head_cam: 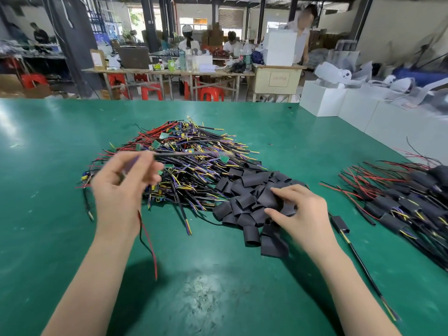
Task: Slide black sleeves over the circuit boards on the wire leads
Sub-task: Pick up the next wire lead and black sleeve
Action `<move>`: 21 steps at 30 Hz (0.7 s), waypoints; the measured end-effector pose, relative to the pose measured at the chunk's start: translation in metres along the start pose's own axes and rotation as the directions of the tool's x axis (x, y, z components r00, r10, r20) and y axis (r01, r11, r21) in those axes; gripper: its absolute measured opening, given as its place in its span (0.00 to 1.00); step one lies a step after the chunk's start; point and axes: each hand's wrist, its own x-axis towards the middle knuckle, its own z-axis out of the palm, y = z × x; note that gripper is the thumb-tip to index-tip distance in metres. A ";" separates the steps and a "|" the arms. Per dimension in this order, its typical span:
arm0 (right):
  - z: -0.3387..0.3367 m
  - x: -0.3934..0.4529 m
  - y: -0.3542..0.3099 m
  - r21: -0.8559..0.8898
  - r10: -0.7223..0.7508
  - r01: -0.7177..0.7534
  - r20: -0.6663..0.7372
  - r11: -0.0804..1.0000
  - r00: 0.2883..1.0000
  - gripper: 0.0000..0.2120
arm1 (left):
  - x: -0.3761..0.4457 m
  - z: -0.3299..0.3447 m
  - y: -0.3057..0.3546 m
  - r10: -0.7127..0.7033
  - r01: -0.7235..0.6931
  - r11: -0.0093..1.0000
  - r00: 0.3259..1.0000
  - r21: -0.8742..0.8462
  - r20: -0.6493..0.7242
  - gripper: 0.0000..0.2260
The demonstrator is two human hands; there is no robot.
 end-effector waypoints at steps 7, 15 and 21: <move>0.000 0.000 -0.006 0.091 -0.062 0.069 -0.085 0.993 0.995 0.13 | -0.016 0.014 -0.029 -0.461 0.464 0.874 0.886 -0.142 0.060 0.04; 0.002 0.000 -0.004 0.148 -0.089 0.110 -0.143 0.983 0.986 0.12 | -0.022 0.014 -0.040 -0.459 0.459 0.888 0.881 0.030 0.118 0.05; 0.001 -0.001 -0.005 0.082 -0.163 0.170 -0.092 0.982 0.982 0.15 | -0.030 0.020 -0.041 -0.426 0.407 0.902 0.895 0.146 0.132 0.06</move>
